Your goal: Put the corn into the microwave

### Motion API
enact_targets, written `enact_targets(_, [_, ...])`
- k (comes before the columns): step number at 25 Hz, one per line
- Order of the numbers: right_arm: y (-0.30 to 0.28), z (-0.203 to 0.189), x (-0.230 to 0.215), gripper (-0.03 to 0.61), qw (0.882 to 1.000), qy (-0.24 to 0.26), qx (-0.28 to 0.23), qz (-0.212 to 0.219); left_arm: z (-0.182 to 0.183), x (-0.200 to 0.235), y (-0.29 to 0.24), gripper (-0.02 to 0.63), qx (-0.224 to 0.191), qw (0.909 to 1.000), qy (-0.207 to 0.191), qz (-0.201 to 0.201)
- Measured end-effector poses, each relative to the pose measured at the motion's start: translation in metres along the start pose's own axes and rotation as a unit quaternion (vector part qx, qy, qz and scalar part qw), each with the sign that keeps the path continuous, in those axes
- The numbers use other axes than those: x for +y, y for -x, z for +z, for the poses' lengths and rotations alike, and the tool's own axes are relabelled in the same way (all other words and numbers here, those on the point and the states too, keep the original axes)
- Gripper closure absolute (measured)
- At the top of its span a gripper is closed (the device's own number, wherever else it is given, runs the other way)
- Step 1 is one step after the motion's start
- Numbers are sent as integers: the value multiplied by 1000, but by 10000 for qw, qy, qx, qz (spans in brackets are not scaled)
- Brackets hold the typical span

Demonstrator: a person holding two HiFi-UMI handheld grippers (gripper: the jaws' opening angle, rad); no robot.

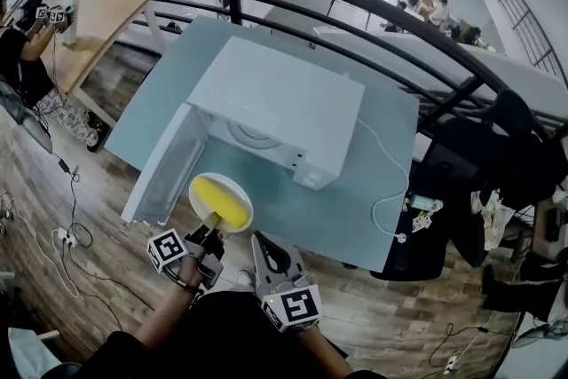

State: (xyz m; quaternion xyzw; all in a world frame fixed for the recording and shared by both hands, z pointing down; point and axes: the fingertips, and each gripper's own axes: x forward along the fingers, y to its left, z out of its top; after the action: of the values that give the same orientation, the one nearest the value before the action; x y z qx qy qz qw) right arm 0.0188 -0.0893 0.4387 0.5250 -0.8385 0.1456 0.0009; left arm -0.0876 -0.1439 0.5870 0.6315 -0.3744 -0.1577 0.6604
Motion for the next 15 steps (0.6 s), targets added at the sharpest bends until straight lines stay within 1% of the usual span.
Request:
enact_targets(2, [-7, 4, -6, 571, 10000, 11, 0, 60, 3, -5, -8, 584, -32, 10000, -2, 51])
enact_targets(8, [-22, 11, -22, 571, 9996, -52, 23, 268, 10, -5, -31, 584, -146, 9999, 8, -11])
enact_targets(12, [-29, 19, -32, 571, 9991, -11, -52, 413, 14, -10, -42, 584, -244, 9996, 53, 129])
enact_targets(15, [-33, 22, -35, 571, 9986, 24, -91, 524, 18, -9, -52, 584, -313, 9995, 54, 39])
